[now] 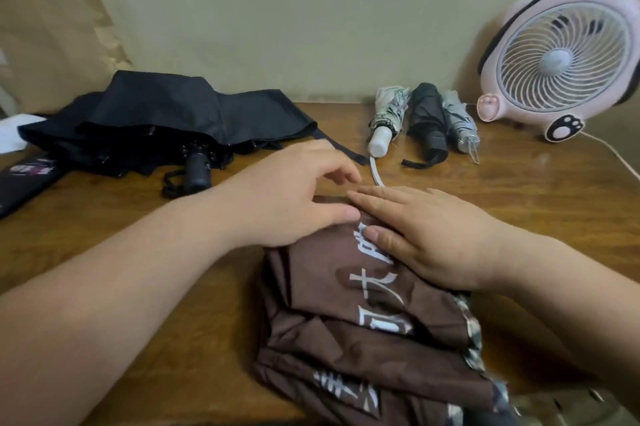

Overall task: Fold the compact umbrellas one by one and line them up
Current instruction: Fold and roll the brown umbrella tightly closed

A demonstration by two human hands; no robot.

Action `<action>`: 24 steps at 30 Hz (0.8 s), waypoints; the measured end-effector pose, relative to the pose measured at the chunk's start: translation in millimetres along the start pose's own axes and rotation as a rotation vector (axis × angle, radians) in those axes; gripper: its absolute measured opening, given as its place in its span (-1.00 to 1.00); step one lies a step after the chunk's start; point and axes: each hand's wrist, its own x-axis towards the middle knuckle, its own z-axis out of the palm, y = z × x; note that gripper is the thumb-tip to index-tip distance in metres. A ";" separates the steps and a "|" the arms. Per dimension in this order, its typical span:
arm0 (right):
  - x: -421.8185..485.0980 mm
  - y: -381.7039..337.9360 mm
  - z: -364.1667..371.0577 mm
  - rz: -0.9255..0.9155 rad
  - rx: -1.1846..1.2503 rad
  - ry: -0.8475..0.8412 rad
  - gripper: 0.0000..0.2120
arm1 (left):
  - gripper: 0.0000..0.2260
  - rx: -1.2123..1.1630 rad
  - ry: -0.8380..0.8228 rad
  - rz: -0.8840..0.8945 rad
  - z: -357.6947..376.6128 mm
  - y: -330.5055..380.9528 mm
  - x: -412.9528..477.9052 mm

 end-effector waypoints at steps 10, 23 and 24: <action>-14.5 10.8 19.4 -0.161 0.119 0.388 -0.48 | -0.12 0.322 -0.457 -0.056 31.6 5.7 26.6; -1.2 12.2 -4.4 -0.079 -0.044 -0.032 -0.35 | -0.60 0.315 -0.432 -0.034 30.6 8.3 29.2; 0.2 13.5 -5.4 -0.075 -0.024 -0.048 -0.36 | -0.62 0.306 -0.442 -0.029 30.2 9.1 30.1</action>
